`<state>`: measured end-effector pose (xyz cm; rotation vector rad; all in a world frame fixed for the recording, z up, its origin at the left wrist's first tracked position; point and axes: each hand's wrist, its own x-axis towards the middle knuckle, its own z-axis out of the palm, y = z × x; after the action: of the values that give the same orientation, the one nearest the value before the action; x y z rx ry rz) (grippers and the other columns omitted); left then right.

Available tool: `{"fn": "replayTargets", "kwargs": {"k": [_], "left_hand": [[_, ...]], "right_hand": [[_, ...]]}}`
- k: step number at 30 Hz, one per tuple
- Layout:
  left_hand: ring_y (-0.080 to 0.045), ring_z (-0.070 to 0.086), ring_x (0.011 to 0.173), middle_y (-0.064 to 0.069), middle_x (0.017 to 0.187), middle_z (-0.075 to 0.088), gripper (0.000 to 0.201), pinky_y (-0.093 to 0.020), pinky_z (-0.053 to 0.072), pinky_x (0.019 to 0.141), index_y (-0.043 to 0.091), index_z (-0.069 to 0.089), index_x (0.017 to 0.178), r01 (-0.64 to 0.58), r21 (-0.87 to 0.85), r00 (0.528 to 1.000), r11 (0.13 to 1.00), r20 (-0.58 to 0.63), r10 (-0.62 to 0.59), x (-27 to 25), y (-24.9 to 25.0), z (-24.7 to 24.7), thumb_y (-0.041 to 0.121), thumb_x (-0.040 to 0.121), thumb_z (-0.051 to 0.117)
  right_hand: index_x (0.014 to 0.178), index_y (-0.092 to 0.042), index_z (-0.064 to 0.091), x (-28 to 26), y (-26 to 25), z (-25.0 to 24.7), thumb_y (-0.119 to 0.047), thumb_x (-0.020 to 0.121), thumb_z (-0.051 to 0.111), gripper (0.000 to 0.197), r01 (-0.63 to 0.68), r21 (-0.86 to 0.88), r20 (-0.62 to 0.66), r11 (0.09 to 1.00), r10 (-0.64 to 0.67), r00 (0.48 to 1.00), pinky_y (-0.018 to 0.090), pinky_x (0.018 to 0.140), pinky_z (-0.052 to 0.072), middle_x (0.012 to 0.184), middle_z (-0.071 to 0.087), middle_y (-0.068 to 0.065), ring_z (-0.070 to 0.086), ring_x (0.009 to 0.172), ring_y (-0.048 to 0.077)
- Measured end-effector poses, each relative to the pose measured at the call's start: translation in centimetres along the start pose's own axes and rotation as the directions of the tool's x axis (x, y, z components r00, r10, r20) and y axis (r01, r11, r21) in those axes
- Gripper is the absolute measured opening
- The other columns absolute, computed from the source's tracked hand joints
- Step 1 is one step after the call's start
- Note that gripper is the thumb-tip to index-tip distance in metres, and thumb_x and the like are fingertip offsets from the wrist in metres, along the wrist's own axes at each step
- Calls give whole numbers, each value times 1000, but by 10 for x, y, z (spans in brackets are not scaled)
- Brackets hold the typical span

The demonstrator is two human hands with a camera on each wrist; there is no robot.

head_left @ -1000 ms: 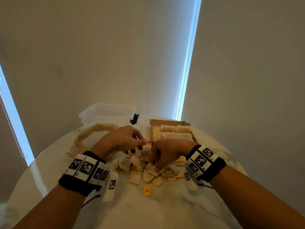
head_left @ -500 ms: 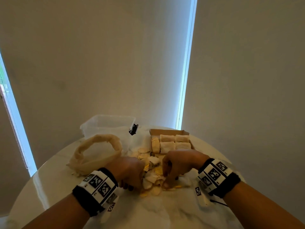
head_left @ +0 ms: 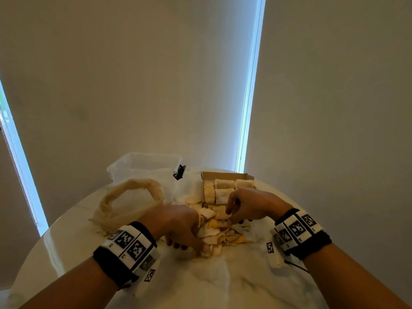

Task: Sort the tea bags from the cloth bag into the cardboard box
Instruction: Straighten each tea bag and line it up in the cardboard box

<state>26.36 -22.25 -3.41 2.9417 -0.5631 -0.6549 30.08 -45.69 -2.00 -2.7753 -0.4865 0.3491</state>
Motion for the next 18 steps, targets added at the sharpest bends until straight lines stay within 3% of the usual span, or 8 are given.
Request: {"fn": "replayTargets", "kwargs": {"k": [3, 7, 13, 18], "left_hand": [[-17, 76, 79, 0, 94, 79, 55, -30, 63, 67, 21, 77, 102, -40, 113, 997, 993, -54, 46, 6, 11, 7, 72, 81, 75], [-18, 72, 97, 3, 113, 74, 39, -39, 62, 88, 28, 72, 120, -54, 195, 987, 979, -139, 82, 15, 8, -1, 55, 91, 74], [-11, 67, 95, 11, 109, 72, 31, -35, 58, 85, 32, 71, 116, -65, 66, 940, 996, -331, 84, 10, -15, -28, 53, 93, 68], [-5, 67, 83, 8, 114, 73, 29, -37, 61, 88, 27, 72, 121, -82, -40, 941, 996, -332, 64, 7, -21, -31, 44, 97, 67]], "right_hand": [[108, -27, 72, -1, -5, 3, -34, 86, 87, 28, -1, -18, 44, 1000, 2, 999, 24, 72, 57, 98, 73, -7, 69, 81, 6], [116, -24, 74, -2, -8, 9, -29, 88, 86, 30, 27, 3, 69, 1000, -27, 997, 21, 72, 55, 113, 75, -3, 68, 90, 9], [118, -27, 72, 2, 0, 16, -24, 83, 90, 40, -16, 0, 86, 1000, 16, 996, 22, 71, 53, 109, 69, -10, 65, 87, 8], [117, -26, 71, 4, 4, 20, -12, 86, 86, 38, -15, 61, 80, 998, 10, 997, 24, 73, 59, 112, 70, -6, 68, 86, 11]]}}
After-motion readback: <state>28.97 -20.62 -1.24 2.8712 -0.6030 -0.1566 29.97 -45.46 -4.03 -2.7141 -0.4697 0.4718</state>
